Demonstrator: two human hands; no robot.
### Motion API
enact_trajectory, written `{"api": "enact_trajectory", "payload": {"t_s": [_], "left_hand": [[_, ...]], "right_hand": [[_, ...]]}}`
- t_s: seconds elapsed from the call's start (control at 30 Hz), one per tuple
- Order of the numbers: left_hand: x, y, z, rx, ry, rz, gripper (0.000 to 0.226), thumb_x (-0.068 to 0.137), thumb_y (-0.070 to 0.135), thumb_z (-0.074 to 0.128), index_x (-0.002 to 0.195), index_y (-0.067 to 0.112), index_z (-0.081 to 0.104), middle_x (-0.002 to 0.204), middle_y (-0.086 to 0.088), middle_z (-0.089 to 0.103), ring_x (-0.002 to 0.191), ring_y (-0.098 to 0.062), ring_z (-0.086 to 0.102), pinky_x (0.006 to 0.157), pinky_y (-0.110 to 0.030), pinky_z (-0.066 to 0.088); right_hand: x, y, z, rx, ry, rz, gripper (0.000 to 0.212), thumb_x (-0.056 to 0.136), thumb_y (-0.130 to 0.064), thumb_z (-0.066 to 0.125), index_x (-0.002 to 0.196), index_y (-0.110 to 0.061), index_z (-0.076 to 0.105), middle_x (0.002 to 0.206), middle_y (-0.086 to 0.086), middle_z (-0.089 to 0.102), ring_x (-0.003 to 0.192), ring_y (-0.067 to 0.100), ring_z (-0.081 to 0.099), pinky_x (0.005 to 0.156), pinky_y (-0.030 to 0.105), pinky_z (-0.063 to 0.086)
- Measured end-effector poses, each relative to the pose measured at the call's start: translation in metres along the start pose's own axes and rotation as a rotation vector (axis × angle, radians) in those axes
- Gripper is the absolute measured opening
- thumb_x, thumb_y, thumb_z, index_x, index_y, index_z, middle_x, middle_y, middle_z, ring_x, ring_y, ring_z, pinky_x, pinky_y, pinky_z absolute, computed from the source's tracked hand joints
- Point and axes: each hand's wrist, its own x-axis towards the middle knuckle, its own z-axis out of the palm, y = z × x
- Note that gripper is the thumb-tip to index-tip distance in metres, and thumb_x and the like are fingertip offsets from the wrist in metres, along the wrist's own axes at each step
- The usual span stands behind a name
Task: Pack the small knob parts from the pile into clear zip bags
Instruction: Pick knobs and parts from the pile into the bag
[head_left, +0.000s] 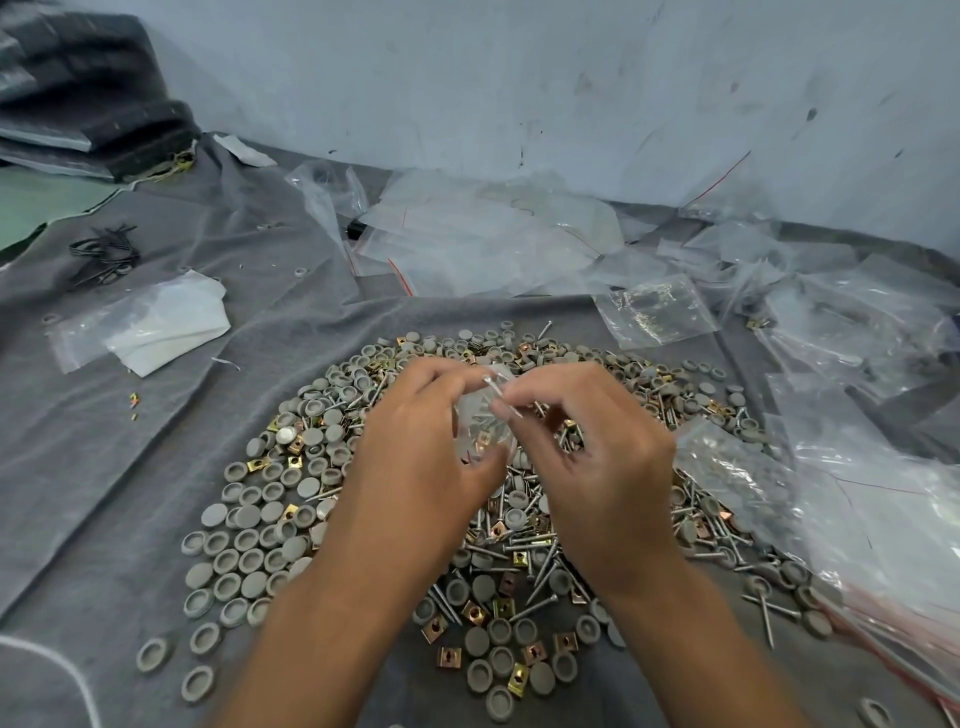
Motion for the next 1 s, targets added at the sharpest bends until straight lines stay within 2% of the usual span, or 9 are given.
{"api": "enact_trajectory", "payload": {"t_s": [0.1,0.2,0.27,0.4,0.53,0.63,0.73,0.87,1.0], "left_hand": [[0.000,0.000,-0.001,-0.020,0.022,-0.002,0.051,0.074,0.024,0.082,0.122,0.025,0.067,0.109,0.018,0.056,0.084,0.012,0.048,0.083,0.002,0.030],[0.001,-0.001,-0.001,-0.011,0.026,-0.012,0.050,0.074,0.019,0.081,0.122,0.024,0.068,0.107,0.018,0.055,0.083,0.012,0.048,0.083,0.003,0.030],[0.001,-0.001,-0.001,-0.003,0.021,-0.013,0.052,0.073,0.016,0.080,0.124,0.022,0.068,0.107,0.017,0.054,0.083,0.013,0.047,0.084,0.004,0.029],[0.000,0.001,-0.002,-0.003,0.021,-0.017,0.051,0.077,0.027,0.078,0.126,0.027,0.065,0.104,0.022,0.050,0.086,0.016,0.046,0.082,0.004,0.030],[0.001,-0.002,-0.008,0.022,0.045,-0.045,0.056,0.075,0.024,0.084,0.128,0.025,0.065,0.107,0.018,0.052,0.084,0.008,0.049,0.081,0.006,0.029],[0.002,-0.003,-0.013,0.015,0.087,-0.065,0.056,0.076,0.022,0.085,0.128,0.025,0.065,0.103,0.018,0.050,0.082,0.008,0.051,0.078,0.005,0.031],[0.003,-0.003,-0.017,0.014,0.112,-0.071,0.055,0.078,0.023,0.083,0.129,0.026,0.064,0.097,0.025,0.046,0.089,0.006,0.051,0.079,0.003,0.032],[0.003,-0.004,-0.017,0.014,0.111,-0.074,0.054,0.078,0.022,0.083,0.129,0.024,0.065,0.098,0.019,0.049,0.083,0.003,0.051,0.079,0.002,0.032],[0.003,-0.003,-0.016,0.018,0.105,-0.065,0.055,0.079,0.023,0.083,0.130,0.025,0.064,0.101,0.014,0.052,0.082,-0.001,0.053,0.077,0.001,0.033]], "right_hand": [[-0.003,0.003,0.000,-0.034,-0.086,-0.014,0.009,0.090,-0.003,0.076,0.097,-0.007,0.073,0.097,0.000,0.071,0.094,0.007,0.064,0.086,0.016,0.050],[-0.005,0.007,-0.001,-0.052,-0.151,0.003,0.010,0.091,-0.005,0.076,0.100,-0.008,0.073,0.101,0.000,0.070,0.098,0.013,0.066,0.085,0.031,0.054],[-0.006,0.005,-0.002,-0.055,-0.181,0.013,0.015,0.091,-0.008,0.077,0.106,-0.009,0.074,0.106,0.000,0.069,0.102,0.016,0.065,0.088,0.033,0.054],[-0.003,-0.002,-0.008,-0.026,-0.144,0.113,0.024,0.093,-0.021,0.074,0.116,-0.018,0.072,0.112,-0.006,0.065,0.108,0.009,0.061,0.092,0.019,0.047],[0.001,0.004,-0.021,-0.059,-0.094,0.280,0.010,0.095,-0.025,0.070,0.103,-0.030,0.068,0.101,-0.020,0.063,0.095,0.002,0.060,0.080,0.013,0.044],[-0.005,0.010,-0.020,-0.100,-0.468,0.451,0.016,0.094,-0.031,0.067,0.106,-0.042,0.066,0.107,-0.024,0.061,0.097,-0.005,0.059,0.084,0.020,0.052],[-0.015,0.007,-0.008,-0.225,-0.877,0.414,0.032,0.098,-0.030,0.061,0.124,-0.049,0.061,0.130,-0.022,0.052,0.120,0.000,0.048,0.107,0.034,0.047],[-0.019,0.004,0.002,-0.335,-0.919,0.222,0.037,0.102,-0.029,0.053,0.134,-0.047,0.056,0.126,-0.017,0.045,0.119,0.007,0.038,0.106,0.031,0.039],[-0.020,0.006,0.001,-0.368,-0.897,0.175,0.030,0.102,-0.037,0.055,0.131,-0.044,0.060,0.122,-0.017,0.047,0.116,0.006,0.039,0.103,0.031,0.040]]}}
